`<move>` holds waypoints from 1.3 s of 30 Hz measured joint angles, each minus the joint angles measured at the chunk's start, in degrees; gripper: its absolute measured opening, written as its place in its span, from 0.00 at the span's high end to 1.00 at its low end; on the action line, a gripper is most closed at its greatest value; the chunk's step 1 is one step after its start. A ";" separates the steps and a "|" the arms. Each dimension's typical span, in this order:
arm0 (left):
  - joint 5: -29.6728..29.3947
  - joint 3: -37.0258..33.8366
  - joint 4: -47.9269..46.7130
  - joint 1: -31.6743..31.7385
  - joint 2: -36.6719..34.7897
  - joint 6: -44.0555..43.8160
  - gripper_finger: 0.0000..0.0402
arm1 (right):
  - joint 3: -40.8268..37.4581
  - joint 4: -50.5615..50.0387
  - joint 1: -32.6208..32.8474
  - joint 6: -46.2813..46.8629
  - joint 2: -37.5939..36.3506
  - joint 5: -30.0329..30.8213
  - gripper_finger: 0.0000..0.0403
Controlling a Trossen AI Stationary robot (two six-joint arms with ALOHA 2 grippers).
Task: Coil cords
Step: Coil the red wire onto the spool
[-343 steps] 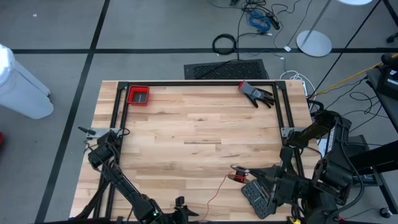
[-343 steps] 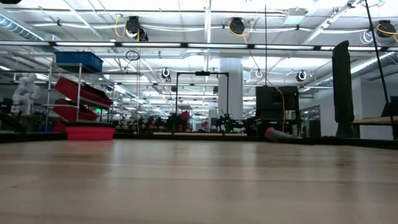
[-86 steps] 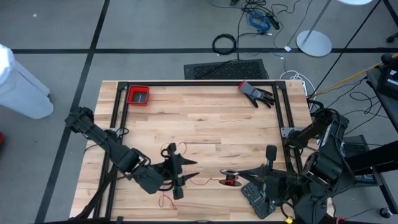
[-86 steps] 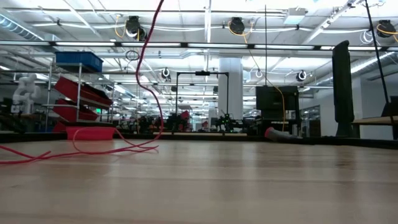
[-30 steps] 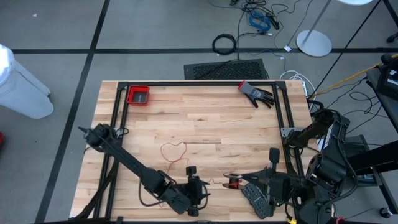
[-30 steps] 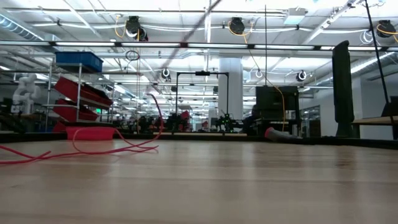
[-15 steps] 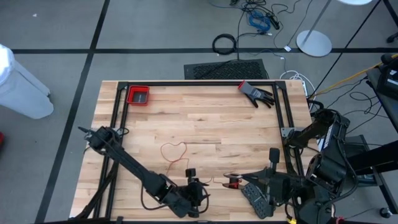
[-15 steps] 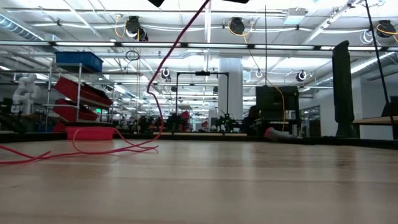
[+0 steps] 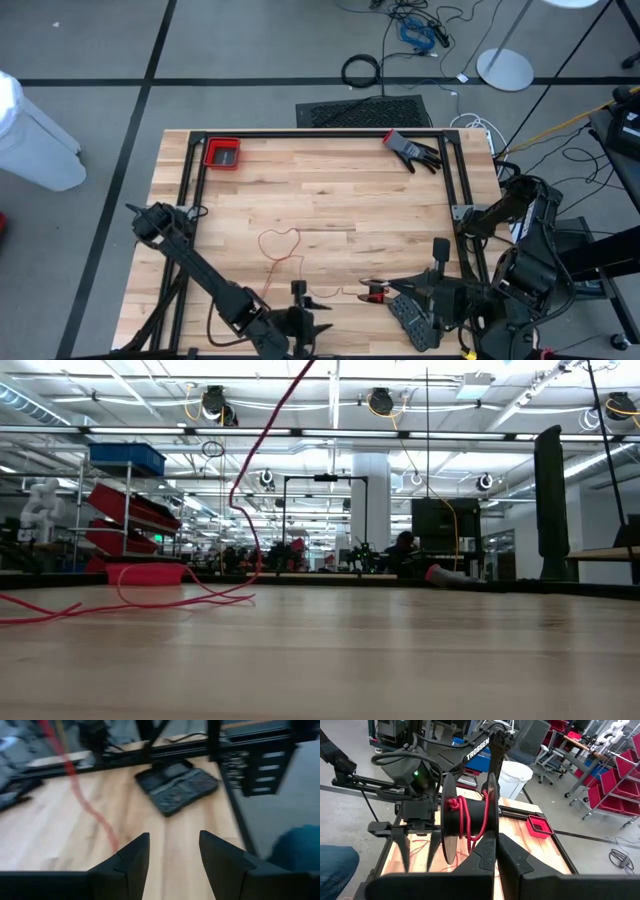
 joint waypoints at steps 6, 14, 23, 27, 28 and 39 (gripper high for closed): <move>-1.40 0.00 -1.32 0.06 0.00 -0.49 0.56 | 0.01 0.00 0.00 0.37 0.00 -0.04 1.00; -5.02 0.00 -4.06 0.10 0.24 -1.53 0.56 | 0.01 -0.01 0.01 0.37 0.00 -0.07 1.00; -6.59 0.00 -4.90 0.10 0.24 -2.17 0.56 | 0.01 0.00 0.00 0.37 0.00 -0.09 1.00; -6.13 0.00 -5.00 0.10 0.26 -2.37 0.56 | 0.01 0.00 0.00 0.36 0.00 -0.09 1.00; -5.98 0.00 -5.00 0.10 0.26 -2.58 0.56 | 0.01 0.00 0.00 0.37 0.00 -0.09 1.00; -8.10 0.01 -5.99 0.54 0.74 -3.74 0.56 | 0.01 0.09 -0.07 0.37 0.02 -0.09 1.00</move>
